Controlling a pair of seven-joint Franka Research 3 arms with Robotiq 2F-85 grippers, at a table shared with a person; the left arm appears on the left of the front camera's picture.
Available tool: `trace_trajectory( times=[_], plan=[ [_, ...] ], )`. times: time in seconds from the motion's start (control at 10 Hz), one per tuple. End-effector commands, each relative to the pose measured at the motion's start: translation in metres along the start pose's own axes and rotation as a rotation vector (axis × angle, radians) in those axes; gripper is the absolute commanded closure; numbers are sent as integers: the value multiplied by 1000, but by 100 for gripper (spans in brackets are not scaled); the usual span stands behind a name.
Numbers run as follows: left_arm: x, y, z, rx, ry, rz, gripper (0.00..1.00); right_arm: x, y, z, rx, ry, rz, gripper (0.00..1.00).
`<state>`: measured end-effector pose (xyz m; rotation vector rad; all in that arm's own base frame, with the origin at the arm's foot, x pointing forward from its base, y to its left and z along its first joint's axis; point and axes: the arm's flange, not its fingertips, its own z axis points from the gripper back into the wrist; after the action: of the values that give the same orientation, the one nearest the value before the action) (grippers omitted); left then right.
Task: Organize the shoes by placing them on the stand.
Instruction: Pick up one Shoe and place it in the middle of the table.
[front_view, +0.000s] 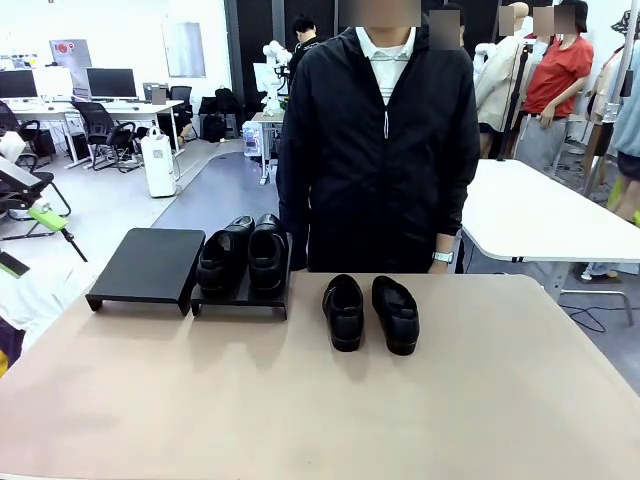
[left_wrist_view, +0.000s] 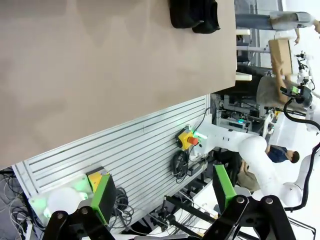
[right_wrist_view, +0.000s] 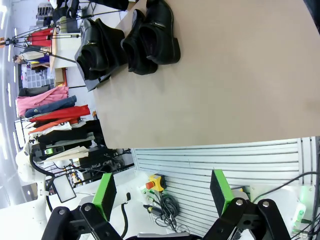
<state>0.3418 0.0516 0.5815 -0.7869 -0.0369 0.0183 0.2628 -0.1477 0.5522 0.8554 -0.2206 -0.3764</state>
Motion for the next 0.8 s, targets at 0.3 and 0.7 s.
trace_trajectory(
  times=[0.3, 0.7],
  plan=[
    [-1, 0, 3, 2, 8, 5, 0, 21, 177, -177, -316, 202, 343, 0],
    [-1, 0, 3, 2, 8, 5, 0, -24, 194, -371, -512, 257, 450, 0]
  ],
)
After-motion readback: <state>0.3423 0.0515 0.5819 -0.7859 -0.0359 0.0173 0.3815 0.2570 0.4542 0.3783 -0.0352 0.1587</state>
